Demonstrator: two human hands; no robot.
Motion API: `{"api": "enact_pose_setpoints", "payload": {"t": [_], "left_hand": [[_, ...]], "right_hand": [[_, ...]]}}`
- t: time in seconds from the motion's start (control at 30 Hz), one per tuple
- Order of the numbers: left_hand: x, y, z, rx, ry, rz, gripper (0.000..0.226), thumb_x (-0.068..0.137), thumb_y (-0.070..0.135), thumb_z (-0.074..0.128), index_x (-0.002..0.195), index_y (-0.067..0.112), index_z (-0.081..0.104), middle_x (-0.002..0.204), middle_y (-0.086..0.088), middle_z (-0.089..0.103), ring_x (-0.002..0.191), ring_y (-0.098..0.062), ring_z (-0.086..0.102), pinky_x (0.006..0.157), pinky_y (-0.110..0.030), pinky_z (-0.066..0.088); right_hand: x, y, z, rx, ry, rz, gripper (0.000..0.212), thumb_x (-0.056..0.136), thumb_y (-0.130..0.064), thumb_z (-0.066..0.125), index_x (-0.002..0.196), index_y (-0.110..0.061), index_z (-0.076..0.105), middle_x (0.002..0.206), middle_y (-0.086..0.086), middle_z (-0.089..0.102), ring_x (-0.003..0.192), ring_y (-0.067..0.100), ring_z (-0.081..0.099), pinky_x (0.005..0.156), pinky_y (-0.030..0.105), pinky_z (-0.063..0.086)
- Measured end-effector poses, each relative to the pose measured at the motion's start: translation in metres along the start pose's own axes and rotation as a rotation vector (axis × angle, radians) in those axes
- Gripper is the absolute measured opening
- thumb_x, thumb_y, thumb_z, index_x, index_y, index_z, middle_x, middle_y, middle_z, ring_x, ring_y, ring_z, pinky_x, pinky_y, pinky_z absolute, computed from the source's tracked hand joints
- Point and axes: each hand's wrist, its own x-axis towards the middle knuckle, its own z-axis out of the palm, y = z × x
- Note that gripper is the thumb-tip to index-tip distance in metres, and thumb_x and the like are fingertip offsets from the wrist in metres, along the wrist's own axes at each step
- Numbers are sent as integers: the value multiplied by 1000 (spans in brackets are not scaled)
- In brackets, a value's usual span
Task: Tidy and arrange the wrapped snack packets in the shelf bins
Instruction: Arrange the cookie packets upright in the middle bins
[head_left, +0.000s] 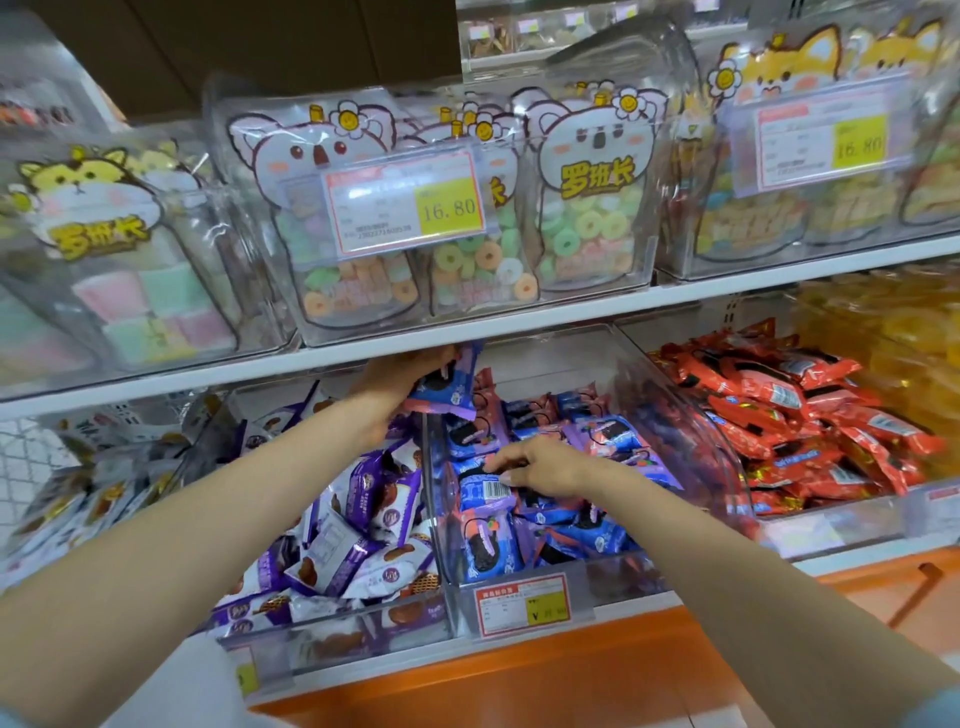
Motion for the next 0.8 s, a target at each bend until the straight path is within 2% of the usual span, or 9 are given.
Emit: {"api": "enact_pose_setpoints", "payload": {"t": [0.07,0.17,0.23,0.37,0.47,0.53,0.67,0.73,0.8], "left_hand": [[-5,-1,-3,67,-103,60,24,90,21,60,108,7,66,107,-3,68,102,-19,64,82,-28,52],[-16,4,-5,210,-107,93,21,94,21,54,111,12,62,94,0,64,81,-10,61,52,-17,50],[-19,5,-6,240,-121,89,16,94,22,54,108,16,60,86,2,60,70,-8,57,44,-16,48],[-23,6,-10,246,-135,96,18,89,18,61,107,16,59,88,1,61,80,-11,60,52,-20,55],[-26,6,-12,214,-179,100,30,85,8,65,114,11,59,90,0,62,81,-7,60,56,-17,54],[-26,8,-12,239,-199,120,36,84,0,64,117,11,57,94,0,61,78,-1,58,54,-10,50],[-25,10,-3,282,-172,117,42,85,-7,60,119,16,51,95,-1,54,81,-8,54,52,-9,50],[-24,12,5,341,-176,119,37,85,-6,58,118,11,52,95,-4,53,81,-13,54,53,-10,51],[-22,13,12,551,-180,191,32,85,2,62,113,14,54,94,1,54,84,-15,53,55,-12,46]], "right_hand": [[2,-3,1,28,-51,-8,31,98,-10,47,125,-21,59,149,2,38,131,22,41,103,28,34],[1,-9,3,52,-80,-26,33,97,-6,48,123,-22,60,152,1,31,138,23,32,111,36,30],[1,-10,4,90,-69,-25,31,95,-5,52,121,-18,62,146,3,41,134,22,39,110,34,33],[-8,-16,0,183,10,12,31,92,0,50,116,-10,66,104,-1,62,99,12,53,79,11,41],[-14,-15,-12,246,102,7,37,88,6,47,112,-13,68,91,0,62,82,7,52,72,12,40],[-17,-12,-23,263,146,1,42,83,8,48,111,-16,68,79,3,60,68,11,48,62,16,38],[-29,0,-43,276,232,-8,54,76,19,44,119,-9,63,85,-2,61,65,8,50,54,12,39],[-33,8,-49,274,261,13,60,72,26,46,119,-9,60,65,-6,62,53,5,53,47,13,41],[-36,20,-54,271,328,32,55,70,24,61,113,-10,62,48,-12,59,46,-1,54,52,16,47]]}}
